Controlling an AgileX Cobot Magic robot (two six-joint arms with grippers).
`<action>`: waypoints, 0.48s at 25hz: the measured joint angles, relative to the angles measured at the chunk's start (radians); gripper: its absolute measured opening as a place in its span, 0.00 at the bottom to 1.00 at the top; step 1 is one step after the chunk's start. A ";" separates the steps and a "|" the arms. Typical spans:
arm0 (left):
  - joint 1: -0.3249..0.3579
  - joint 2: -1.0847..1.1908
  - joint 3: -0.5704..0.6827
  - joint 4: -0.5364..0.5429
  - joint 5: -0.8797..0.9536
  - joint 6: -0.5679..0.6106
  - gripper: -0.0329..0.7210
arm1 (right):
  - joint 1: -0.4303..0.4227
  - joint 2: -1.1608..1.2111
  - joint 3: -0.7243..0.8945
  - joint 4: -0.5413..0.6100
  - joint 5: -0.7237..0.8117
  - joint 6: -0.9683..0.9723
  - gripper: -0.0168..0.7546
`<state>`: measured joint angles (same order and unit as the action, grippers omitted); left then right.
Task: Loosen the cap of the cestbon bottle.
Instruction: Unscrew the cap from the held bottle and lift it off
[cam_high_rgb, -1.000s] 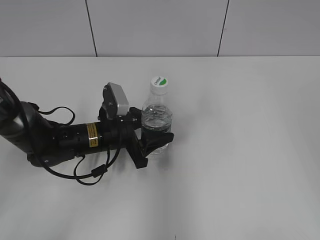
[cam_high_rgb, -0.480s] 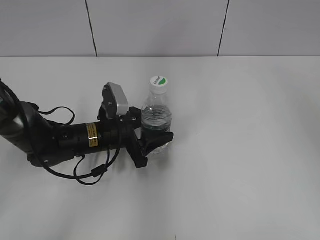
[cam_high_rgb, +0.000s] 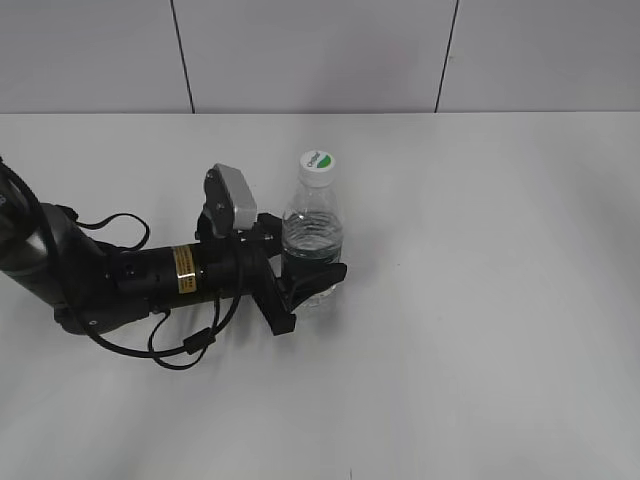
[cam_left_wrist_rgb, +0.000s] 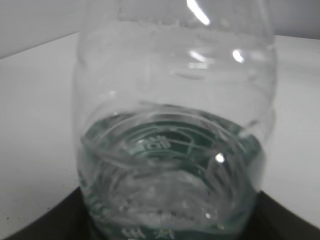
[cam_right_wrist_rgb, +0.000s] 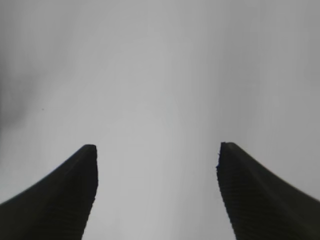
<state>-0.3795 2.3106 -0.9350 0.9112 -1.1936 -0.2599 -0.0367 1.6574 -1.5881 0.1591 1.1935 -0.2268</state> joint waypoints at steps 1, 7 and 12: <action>0.000 0.000 0.000 -0.001 0.000 0.000 0.59 | 0.007 0.019 -0.013 -0.024 0.007 0.020 0.75; 0.000 0.000 0.000 -0.001 0.000 0.000 0.59 | 0.079 0.065 -0.029 -0.084 0.015 0.058 0.75; 0.000 0.000 0.000 -0.002 0.001 0.000 0.59 | 0.199 0.065 -0.032 -0.116 0.018 0.066 0.75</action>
<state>-0.3795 2.3106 -0.9350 0.9093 -1.1926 -0.2599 0.1622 1.7222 -1.6202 0.0431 1.2111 -0.1603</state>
